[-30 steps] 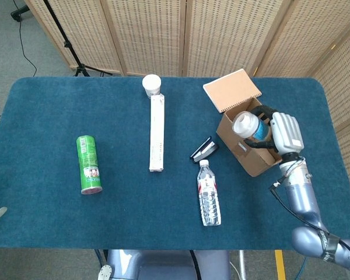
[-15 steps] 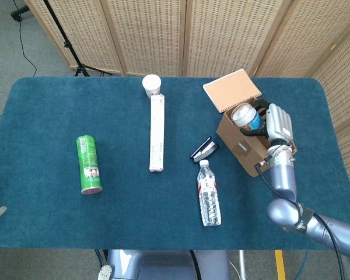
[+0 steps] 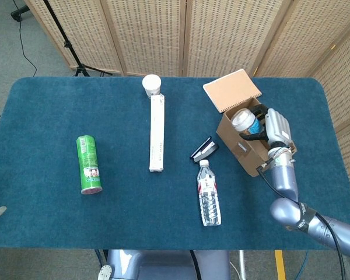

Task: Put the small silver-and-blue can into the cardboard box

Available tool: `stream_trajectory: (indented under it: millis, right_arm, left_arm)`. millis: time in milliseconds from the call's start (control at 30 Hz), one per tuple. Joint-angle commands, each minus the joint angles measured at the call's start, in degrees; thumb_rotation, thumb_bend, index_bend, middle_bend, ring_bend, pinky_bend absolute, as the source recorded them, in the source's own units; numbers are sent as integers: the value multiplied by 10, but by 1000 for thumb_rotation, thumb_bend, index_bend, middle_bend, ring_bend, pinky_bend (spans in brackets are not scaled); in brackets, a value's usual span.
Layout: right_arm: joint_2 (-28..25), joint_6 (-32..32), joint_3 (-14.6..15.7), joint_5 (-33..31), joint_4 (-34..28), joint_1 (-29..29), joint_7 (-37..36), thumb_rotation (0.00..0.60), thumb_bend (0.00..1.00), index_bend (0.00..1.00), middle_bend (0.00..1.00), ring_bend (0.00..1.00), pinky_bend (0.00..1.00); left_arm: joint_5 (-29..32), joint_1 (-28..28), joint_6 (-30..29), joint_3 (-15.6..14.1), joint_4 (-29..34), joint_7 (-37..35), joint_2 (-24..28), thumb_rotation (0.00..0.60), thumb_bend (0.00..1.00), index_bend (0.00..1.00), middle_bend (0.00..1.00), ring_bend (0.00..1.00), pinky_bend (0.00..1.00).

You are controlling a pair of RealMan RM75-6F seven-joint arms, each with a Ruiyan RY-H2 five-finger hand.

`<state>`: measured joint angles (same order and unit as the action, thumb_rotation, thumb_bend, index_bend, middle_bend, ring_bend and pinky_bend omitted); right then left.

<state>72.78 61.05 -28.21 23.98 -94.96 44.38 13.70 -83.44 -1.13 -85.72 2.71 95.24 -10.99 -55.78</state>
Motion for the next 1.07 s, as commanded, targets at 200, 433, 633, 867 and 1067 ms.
stream_trajectory:
  millis: [200, 433, 633, 867, 1067]
  right_arm:
    - [-21, 12, -4, 18, -28, -6, -5, 600, 0, 92, 0, 0, 116]
    - [-46, 21, -12, 35, -54, -16, -18, 600, 0, 83, 0, 0, 114]
    - [-106, 81, 85, 318, -109, -117, -59, 600, 0, 83, 0, 0, 111]
    - [-105, 179, 229, 600, -15, -222, -149, 600, 0, 83, 0, 0, 30]
    - [-47, 295, 291, 713, 114, -296, -160, 600, 0, 83, 0, 0, 22]
  left_arm:
    - [1, -1, 1, 0, 1, 2, 0, 600, 0, 0, 0, 0, 0]
    - [0, 1, -2, 0, 0, -5, 1, 600, 0, 0, 0, 0, 0]
    - [-1, 0, -2, 0, -2, 6, -3, 600, 0, 0, 0, 0, 0]
    - [-4, -8, 3, 2, -12, 19, -17, 600, 0, 0, 0, 0, 0]
    - [-1, -15, 10, 5, -23, 29, -29, 600, 0, 0, 0, 0, 0]
